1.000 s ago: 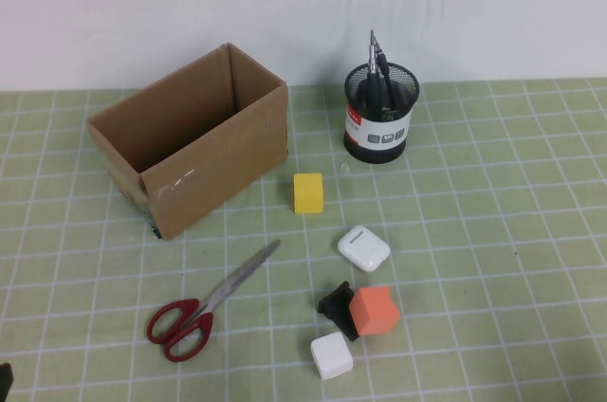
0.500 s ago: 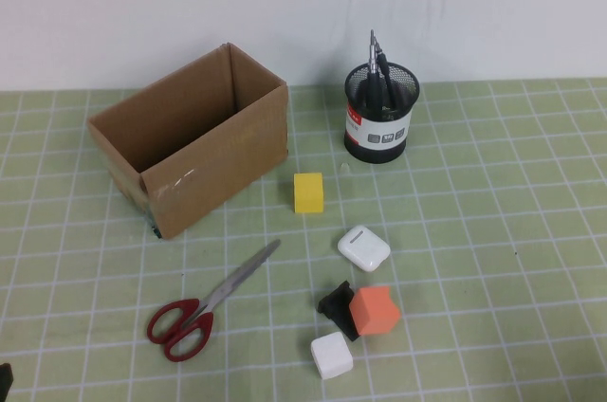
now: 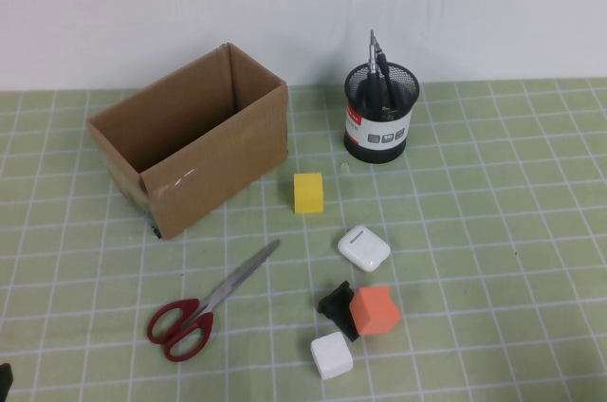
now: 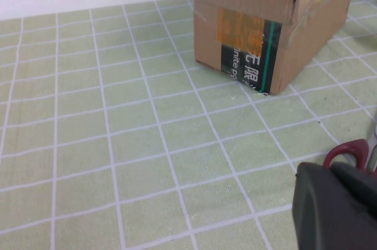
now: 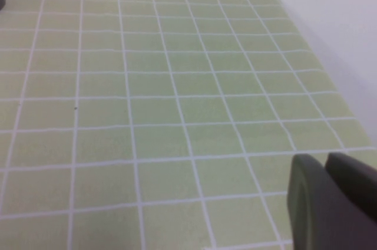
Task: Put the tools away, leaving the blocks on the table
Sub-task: Pick up the scissors from the table
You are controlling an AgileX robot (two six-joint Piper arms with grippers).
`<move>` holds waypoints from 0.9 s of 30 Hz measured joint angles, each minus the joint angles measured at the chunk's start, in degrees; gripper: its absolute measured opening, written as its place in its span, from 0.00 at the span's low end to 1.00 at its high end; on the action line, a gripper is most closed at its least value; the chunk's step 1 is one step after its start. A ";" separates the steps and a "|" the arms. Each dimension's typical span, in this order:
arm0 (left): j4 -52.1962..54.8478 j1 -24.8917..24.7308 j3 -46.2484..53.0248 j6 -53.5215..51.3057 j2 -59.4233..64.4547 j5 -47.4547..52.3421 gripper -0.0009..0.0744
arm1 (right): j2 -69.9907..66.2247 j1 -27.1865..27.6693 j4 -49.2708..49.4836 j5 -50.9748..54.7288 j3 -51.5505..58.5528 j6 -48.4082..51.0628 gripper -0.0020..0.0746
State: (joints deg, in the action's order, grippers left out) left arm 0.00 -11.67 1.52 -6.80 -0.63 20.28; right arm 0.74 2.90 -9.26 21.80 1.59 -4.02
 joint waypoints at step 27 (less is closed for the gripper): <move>0.00 0.00 0.00 0.00 0.00 0.00 0.01 | 0.00 0.50 2.82 0.04 0.00 0.93 0.02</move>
State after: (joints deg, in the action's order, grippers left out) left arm 0.00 -11.67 1.52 -6.80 -0.63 20.28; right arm 0.74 3.40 -6.44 21.84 1.59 -3.09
